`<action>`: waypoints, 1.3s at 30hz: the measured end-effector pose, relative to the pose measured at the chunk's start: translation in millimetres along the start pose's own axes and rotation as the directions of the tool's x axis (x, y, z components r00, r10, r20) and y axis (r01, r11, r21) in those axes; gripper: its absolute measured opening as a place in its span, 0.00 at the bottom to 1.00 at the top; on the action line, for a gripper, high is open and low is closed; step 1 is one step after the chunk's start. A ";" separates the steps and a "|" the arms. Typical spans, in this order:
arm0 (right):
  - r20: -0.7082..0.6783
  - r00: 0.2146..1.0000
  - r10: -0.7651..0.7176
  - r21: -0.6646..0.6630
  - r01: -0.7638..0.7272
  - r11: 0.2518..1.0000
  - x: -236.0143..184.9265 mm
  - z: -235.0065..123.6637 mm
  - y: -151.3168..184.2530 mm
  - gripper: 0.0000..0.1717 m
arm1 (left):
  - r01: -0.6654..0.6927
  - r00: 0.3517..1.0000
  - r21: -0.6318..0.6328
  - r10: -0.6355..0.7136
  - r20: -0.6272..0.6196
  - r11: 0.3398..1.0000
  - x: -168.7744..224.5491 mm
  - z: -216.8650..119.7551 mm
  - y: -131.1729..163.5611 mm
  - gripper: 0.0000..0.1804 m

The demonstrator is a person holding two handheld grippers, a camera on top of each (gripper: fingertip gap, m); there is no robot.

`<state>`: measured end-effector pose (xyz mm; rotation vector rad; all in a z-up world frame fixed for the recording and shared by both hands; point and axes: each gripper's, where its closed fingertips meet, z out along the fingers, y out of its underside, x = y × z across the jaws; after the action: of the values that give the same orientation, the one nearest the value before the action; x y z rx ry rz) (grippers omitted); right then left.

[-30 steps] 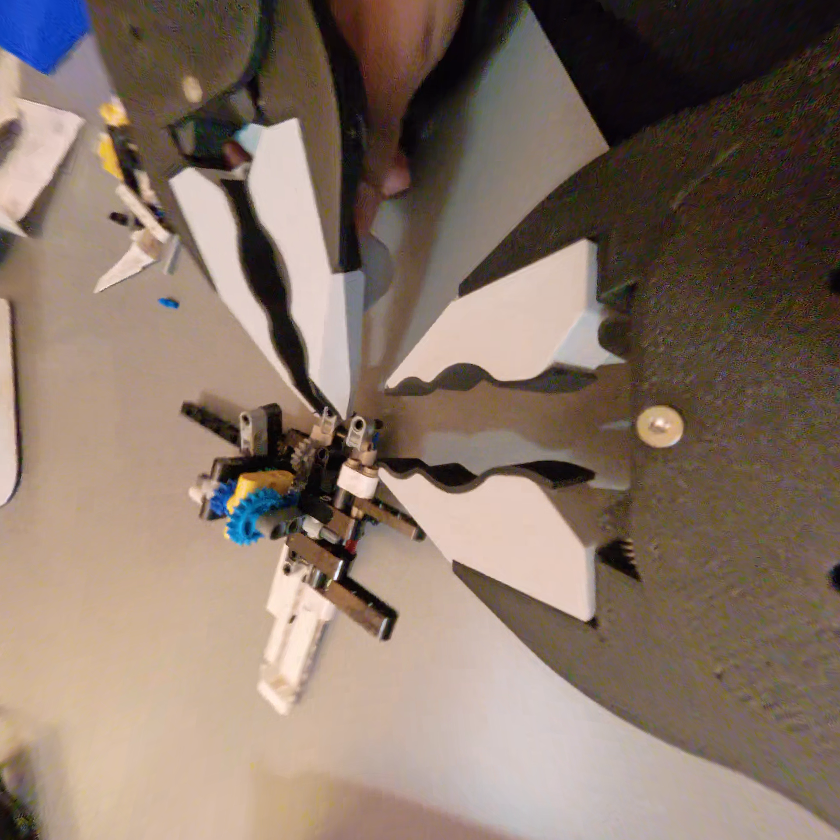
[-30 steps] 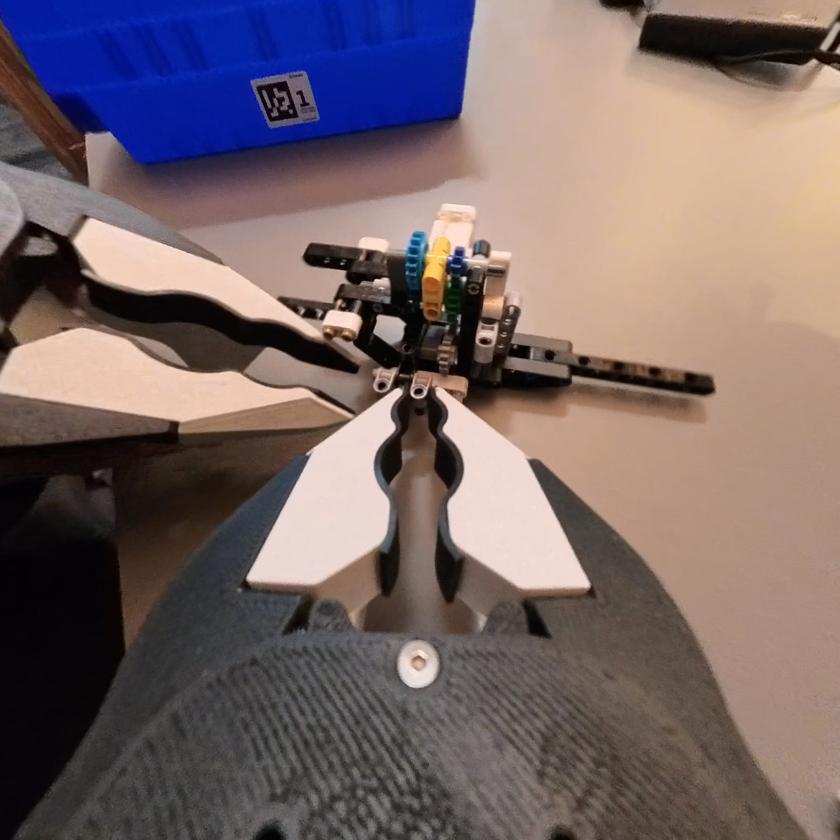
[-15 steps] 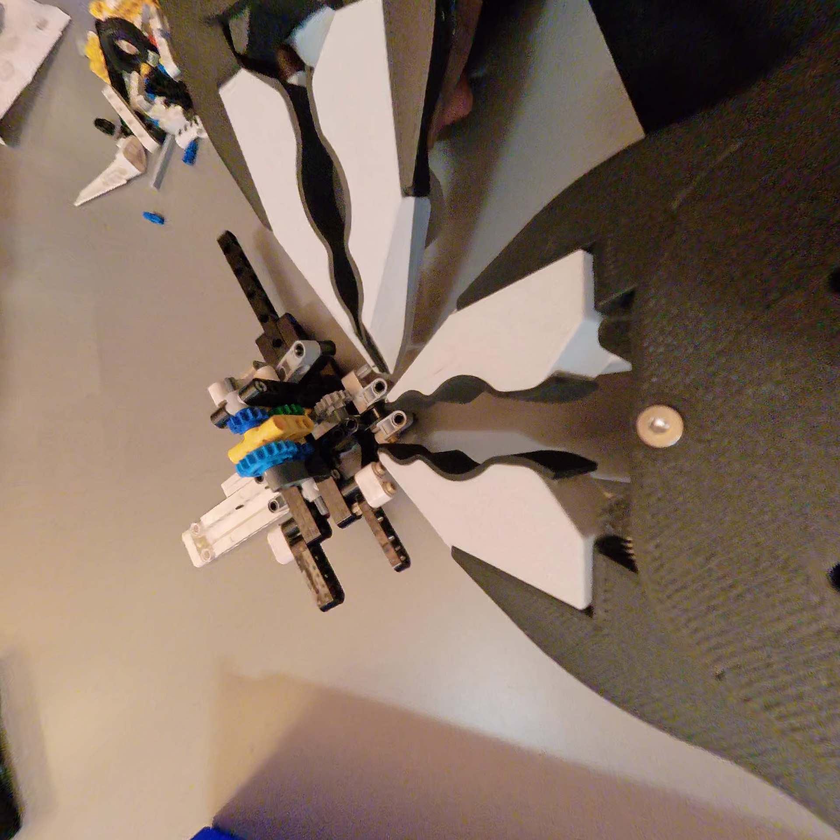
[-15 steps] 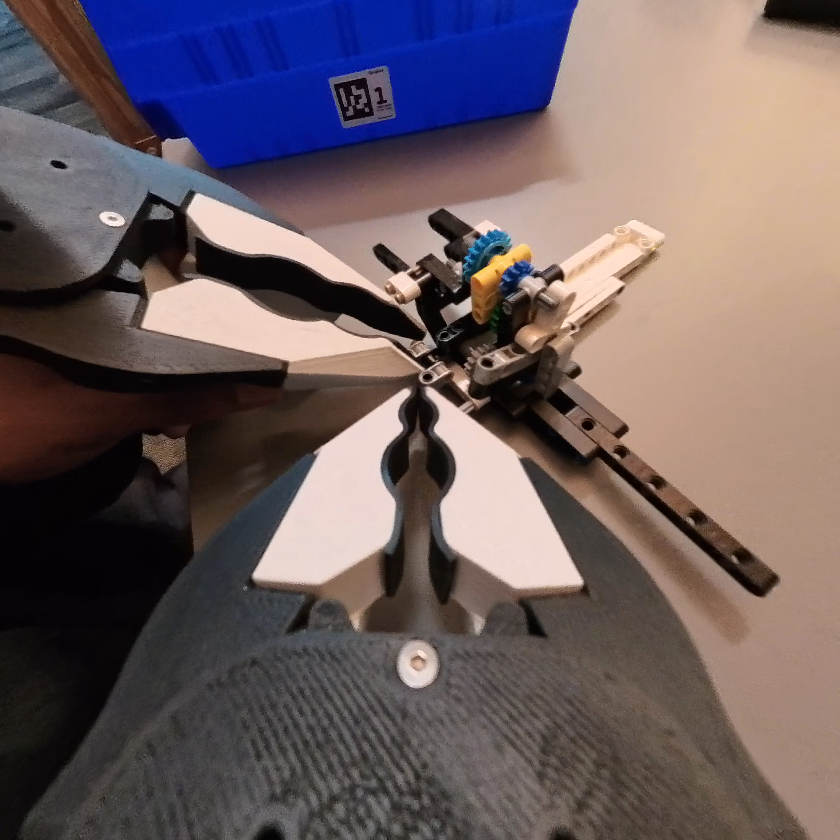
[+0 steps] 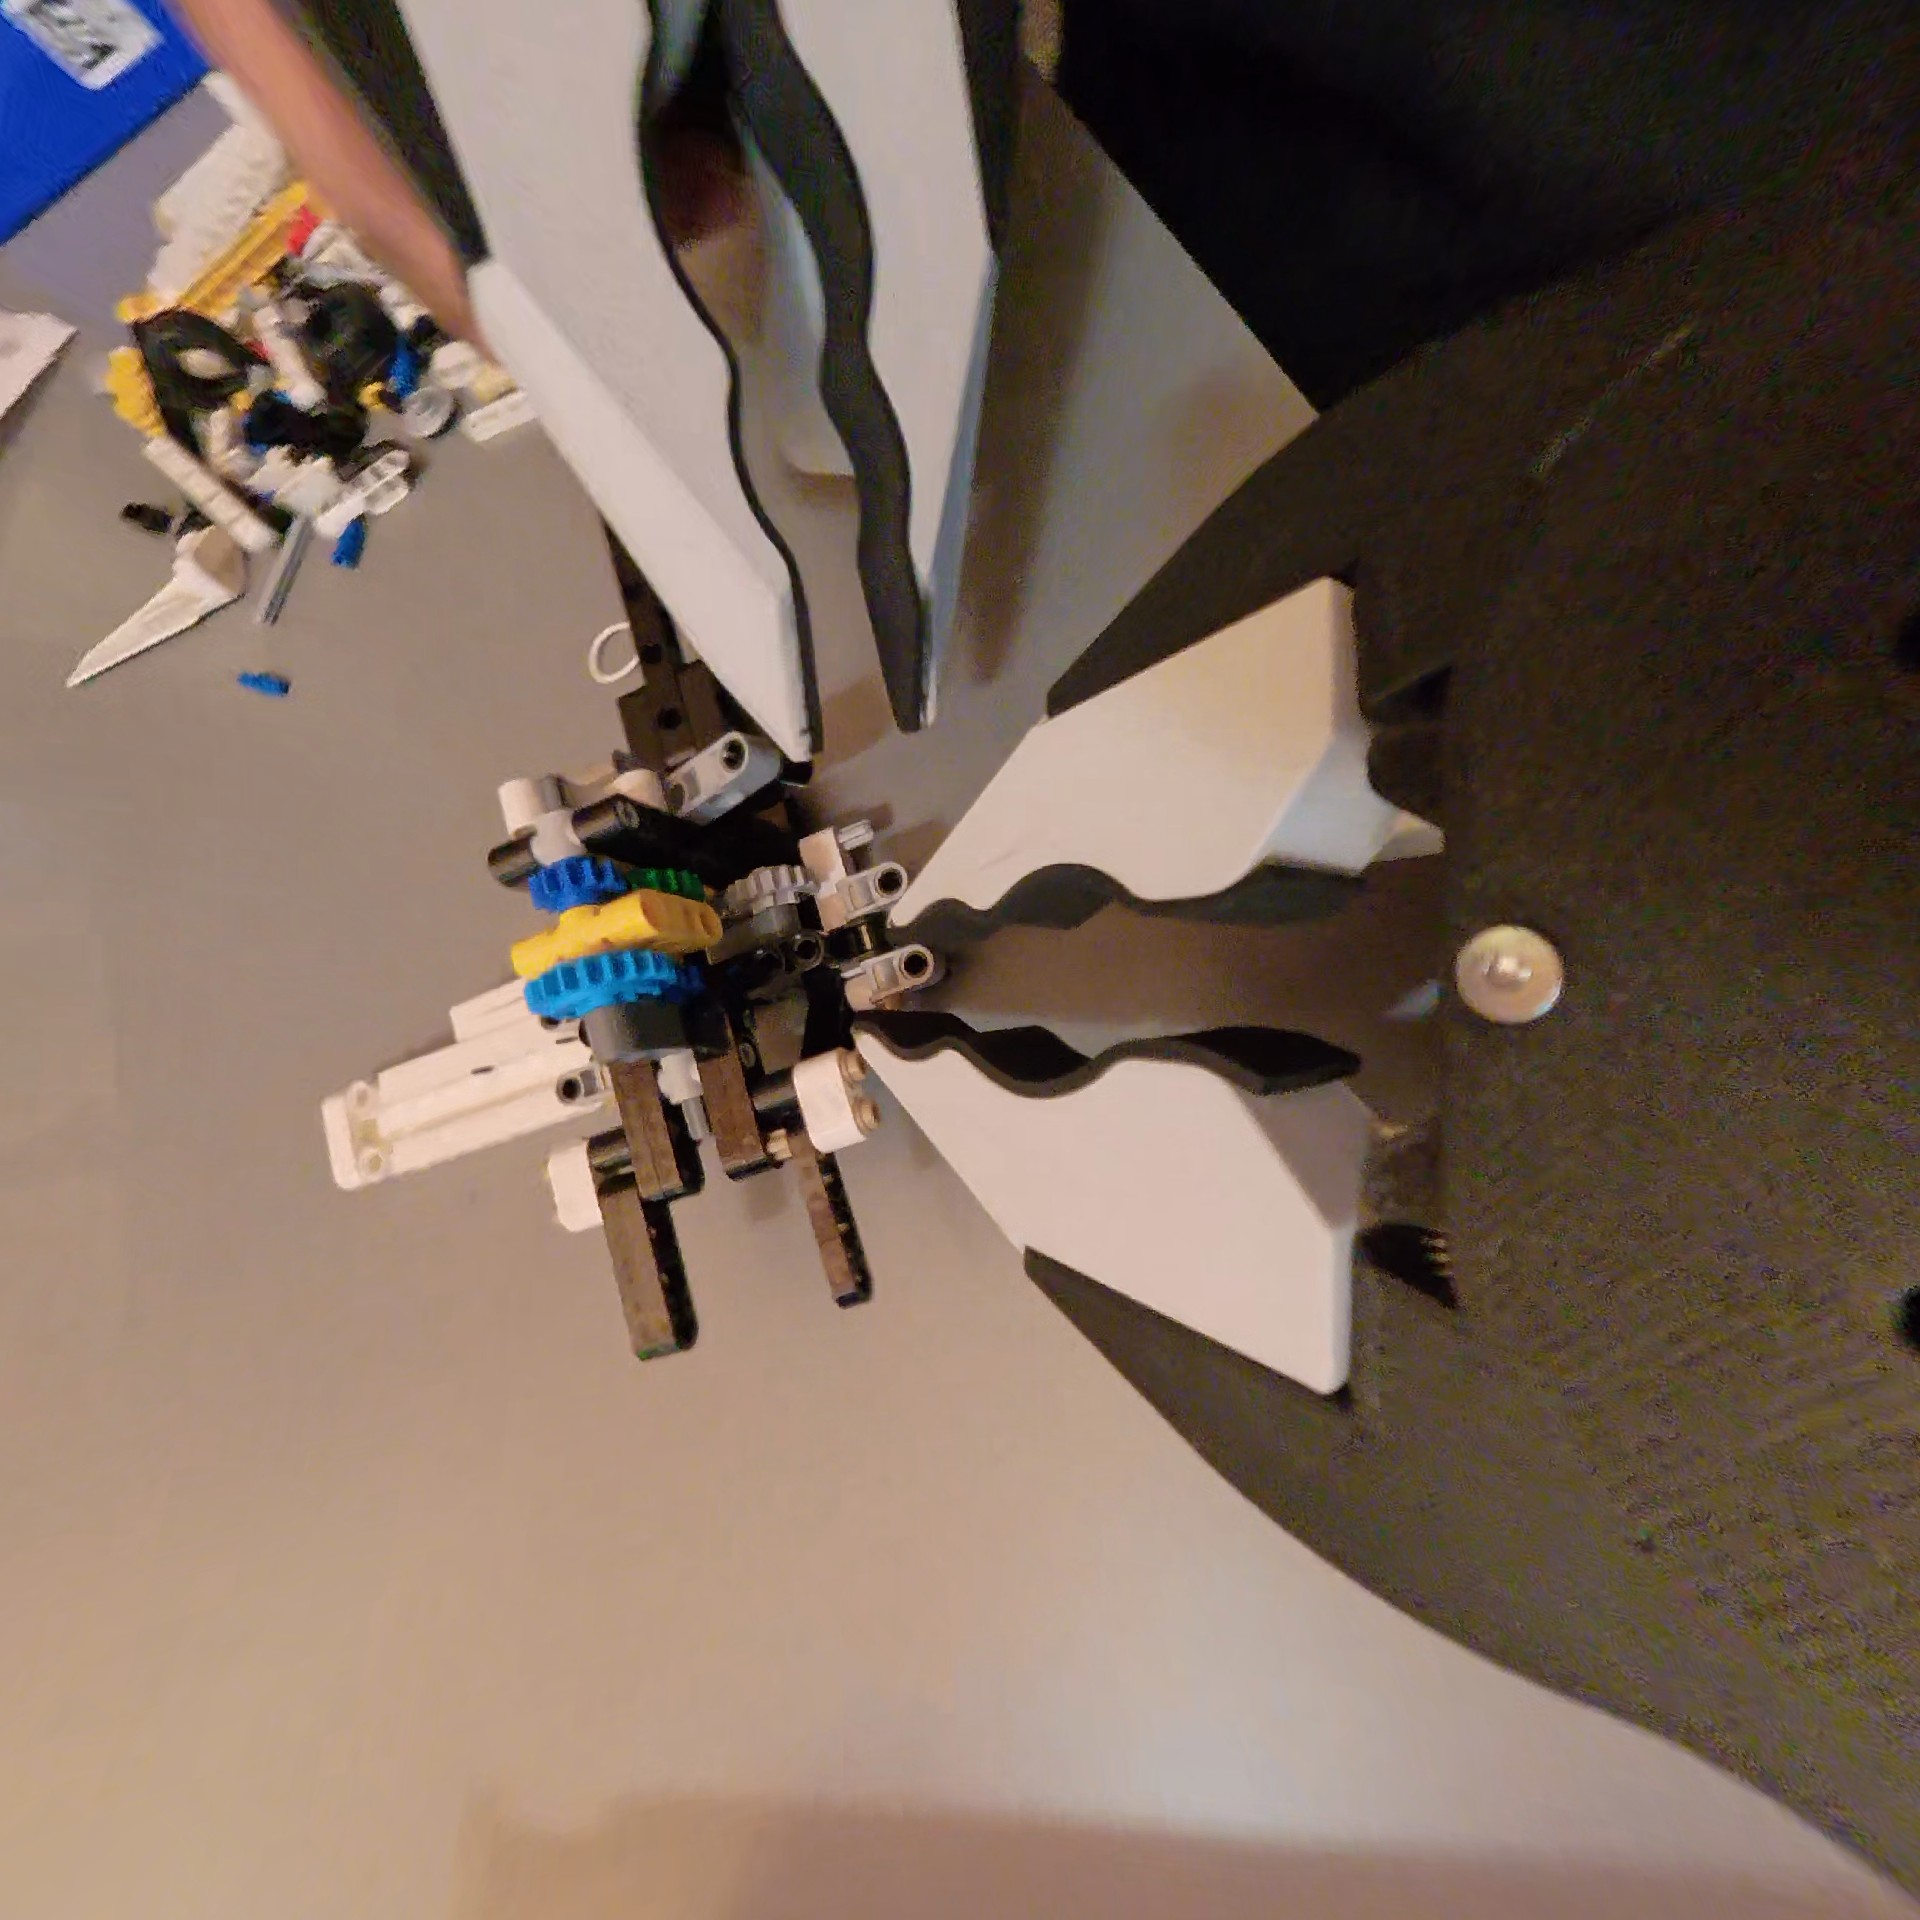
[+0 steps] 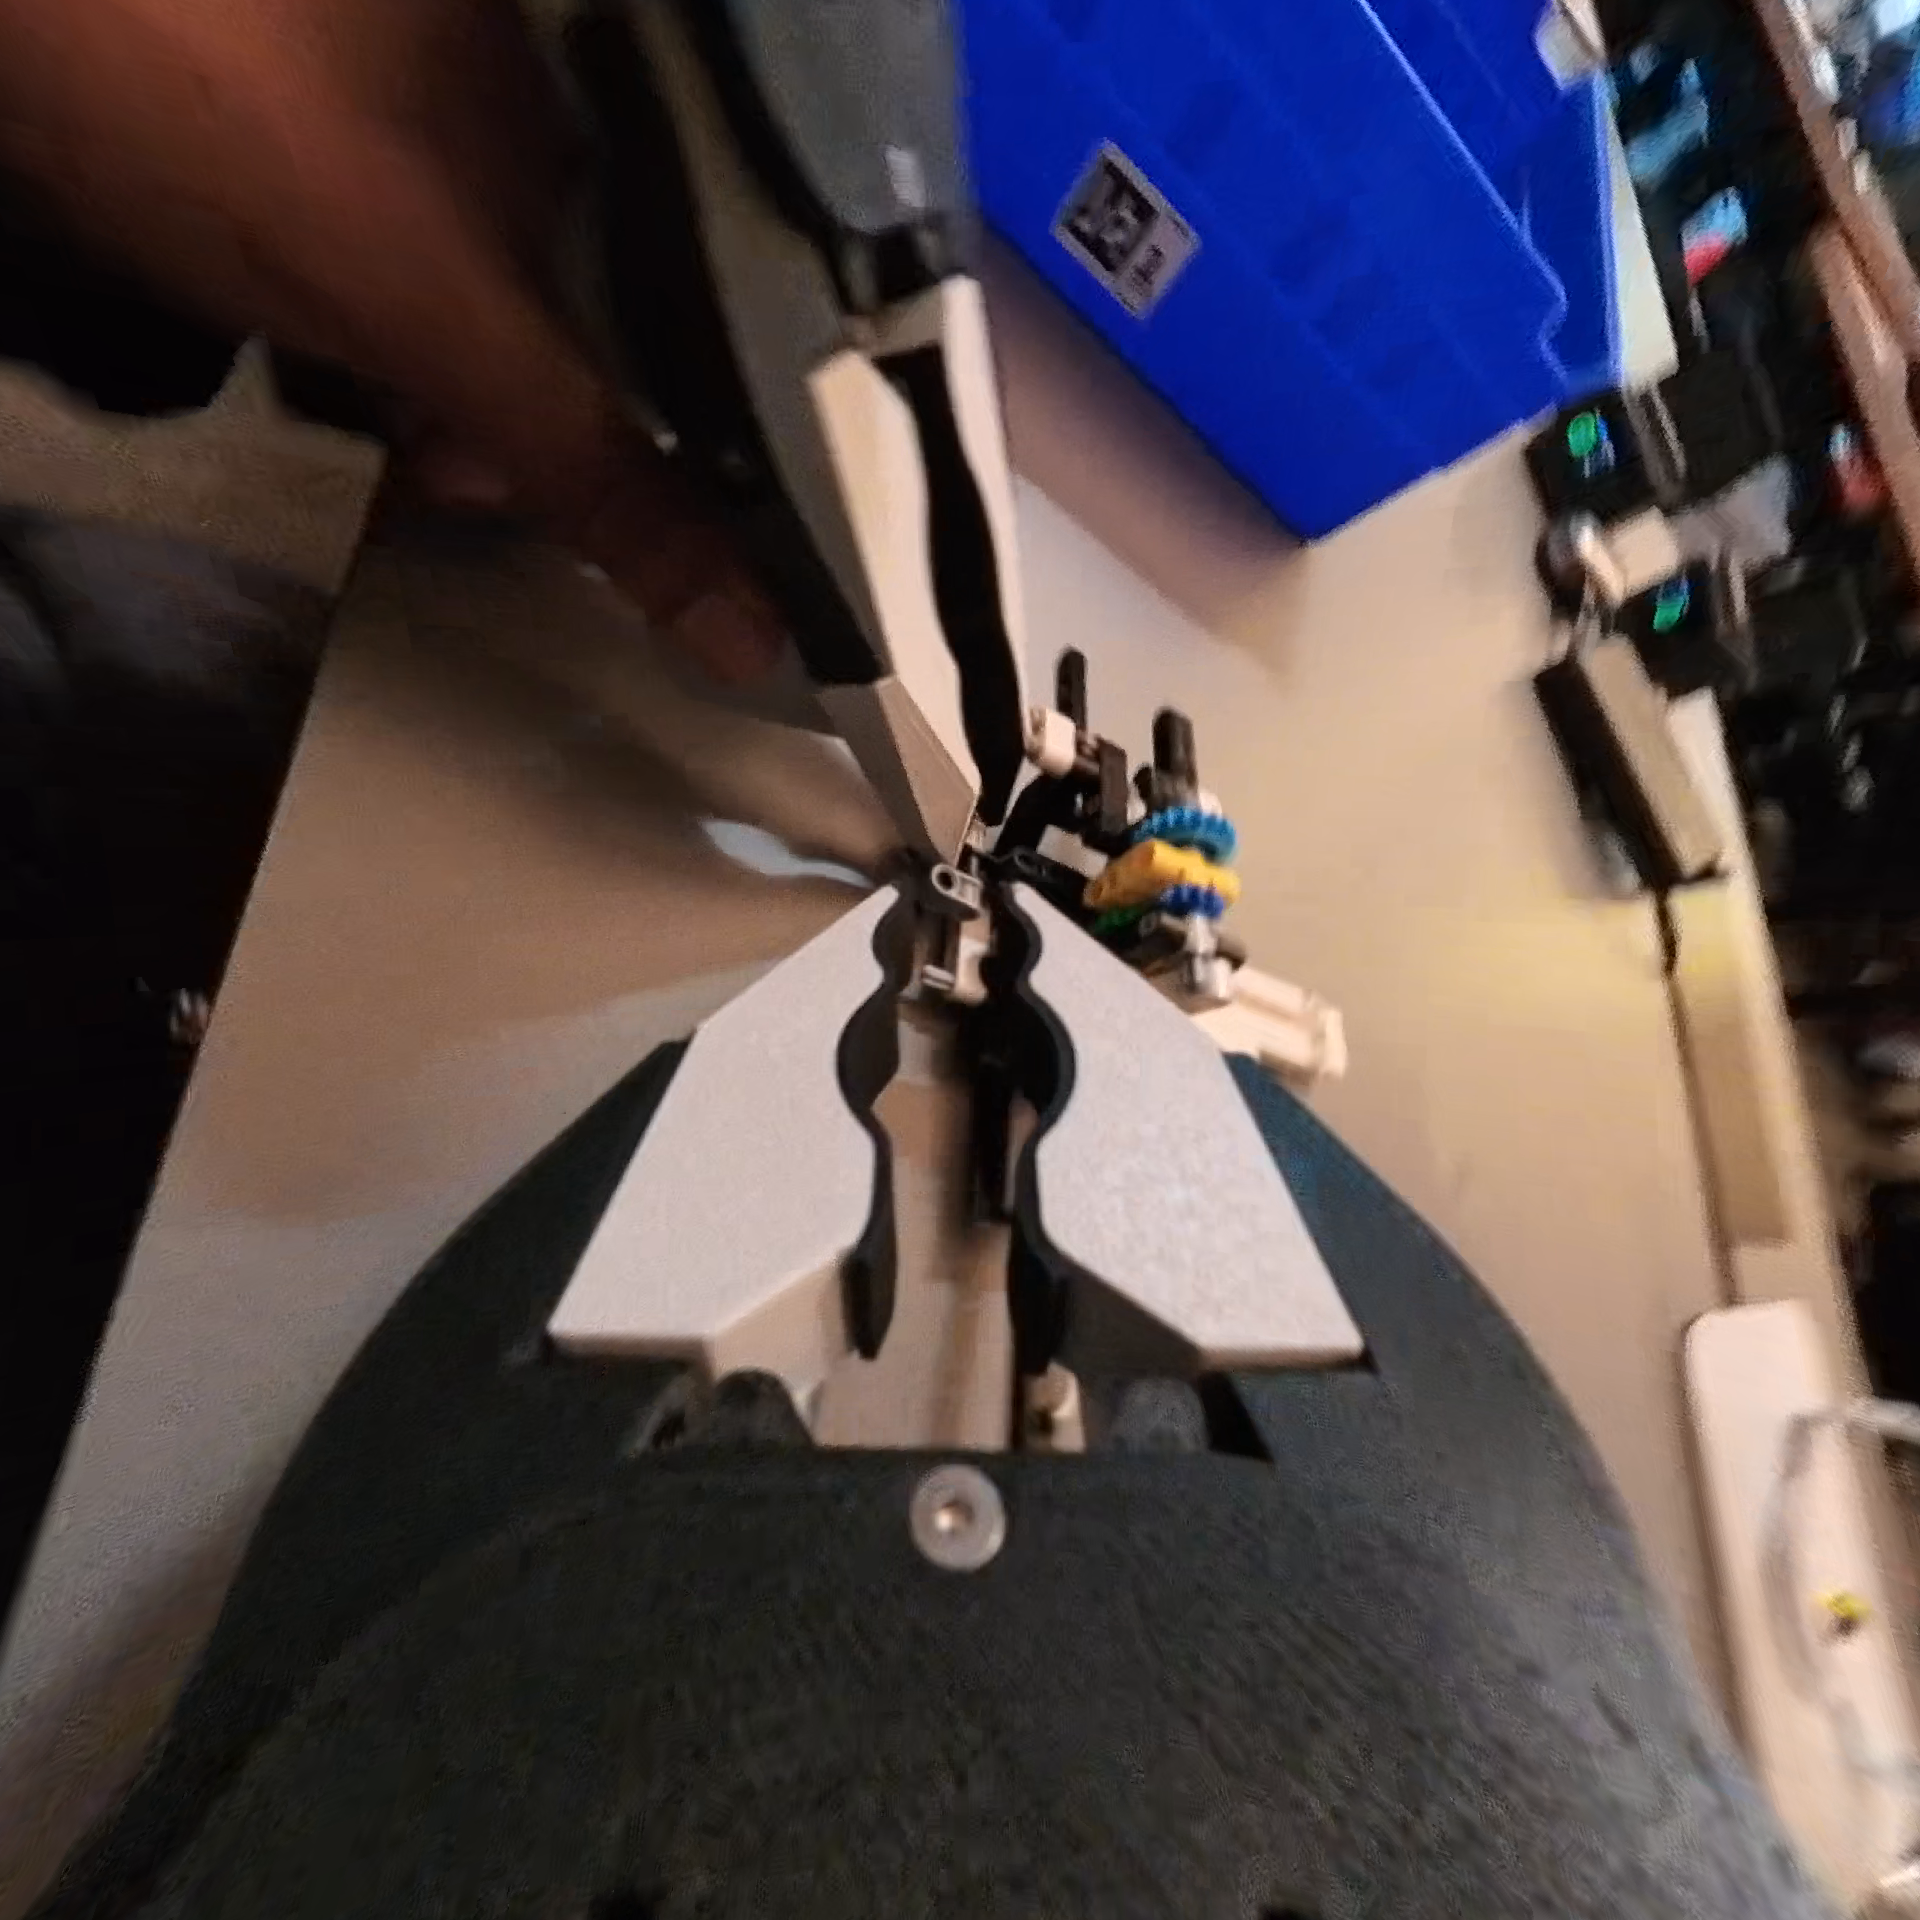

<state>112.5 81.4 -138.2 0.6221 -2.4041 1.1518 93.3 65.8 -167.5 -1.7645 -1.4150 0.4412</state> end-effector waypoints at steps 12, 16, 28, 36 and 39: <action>0.407 0.786 -0.466 -0.102 0.546 0.832 -2.3 1.8 6.0 0.14 | 0.040 0.998 0.015 -0.039 -0.057 0.999 0.2 -5.3 0.8 0.11; 0.546 0.701 -0.460 -0.090 0.595 0.799 -7.1 9.3 11.1 0.15 | 0.114 0.986 0.034 -0.109 -0.125 0.993 5.1 -7.1 1.2 0.09; 0.707 0.575 -0.412 -0.115 0.668 0.735 -11.8 18.7 20.8 0.11 | 0.161 0.967 -0.030 -0.163 -0.196 0.987 7.9 -1.9 6.8 0.06; 0.742 0.538 -0.400 -0.091 0.672 0.735 -13.3 19.3 21.4 0.04 | 0.061 0.994 -0.077 -0.068 -0.089 0.995 5.1 6.5 9.3 0.09; 0.741 0.539 -0.400 -0.094 0.674 0.733 -10.8 20.2 23.1 0.04 | 0.059 0.994 -0.080 -0.066 -0.089 0.995 3.9 8.5 7.1 0.07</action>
<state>105.4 80.6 -169.9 1.7646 -2.5217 0.1468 93.2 72.3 -177.3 -1.7730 -1.4349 0.2727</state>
